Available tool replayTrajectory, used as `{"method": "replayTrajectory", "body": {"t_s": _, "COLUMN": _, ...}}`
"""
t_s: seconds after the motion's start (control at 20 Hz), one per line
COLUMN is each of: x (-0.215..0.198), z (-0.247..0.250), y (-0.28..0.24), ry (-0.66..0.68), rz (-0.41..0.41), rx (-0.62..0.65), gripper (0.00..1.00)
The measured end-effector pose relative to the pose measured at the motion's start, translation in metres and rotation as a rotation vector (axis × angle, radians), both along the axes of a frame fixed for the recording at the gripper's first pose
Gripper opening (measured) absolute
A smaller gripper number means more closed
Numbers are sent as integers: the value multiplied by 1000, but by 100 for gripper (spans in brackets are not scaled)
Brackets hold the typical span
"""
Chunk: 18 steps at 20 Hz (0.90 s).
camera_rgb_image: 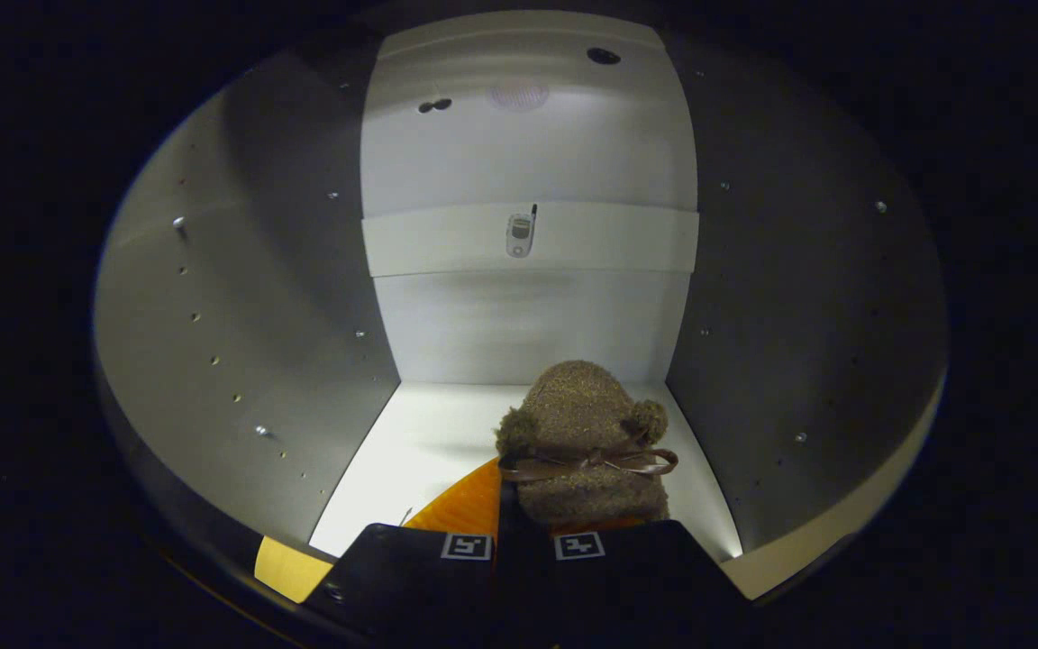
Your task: Open the shoe cabinet door, grab the shoes and put them into the shoe cabinet, then close the shoe cabinet door.
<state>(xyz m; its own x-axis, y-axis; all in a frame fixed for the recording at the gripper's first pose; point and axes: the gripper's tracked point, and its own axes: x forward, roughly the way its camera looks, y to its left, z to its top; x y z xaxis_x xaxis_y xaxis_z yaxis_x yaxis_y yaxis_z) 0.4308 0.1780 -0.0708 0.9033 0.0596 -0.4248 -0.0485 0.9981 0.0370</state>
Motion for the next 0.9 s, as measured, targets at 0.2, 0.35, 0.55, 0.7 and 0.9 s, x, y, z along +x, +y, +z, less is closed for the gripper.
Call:
{"method": "replayTrajectory", "body": {"t_s": 0.2, "x": 25, "z": -15, "y": -7, "ry": 35, "rz": -10, "rx": -14, "gripper": 11}}
{"method": "replayTrajectory", "body": {"t_s": 0.35, "x": 37, "z": -33, "y": -9, "ry": 87, "rz": -6, "rx": -18, "gripper": 11}}
{"method": "replayTrajectory", "body": {"t_s": 0.55, "x": 49, "z": -52, "y": -12, "ry": 131, "rz": -19, "rx": -15, "gripper": 11}}
{"method": "replayTrajectory", "body": {"t_s": 0.7, "x": 52, "z": -57, "y": -12, "ry": 139, "rz": -25, "rx": -9, "gripper": 13}}
{"method": "replayTrajectory", "body": {"t_s": 0.9, "x": 43, "z": -54, "y": -10, "ry": 152, "rz": -21, "rx": -10, "gripper": 25}}
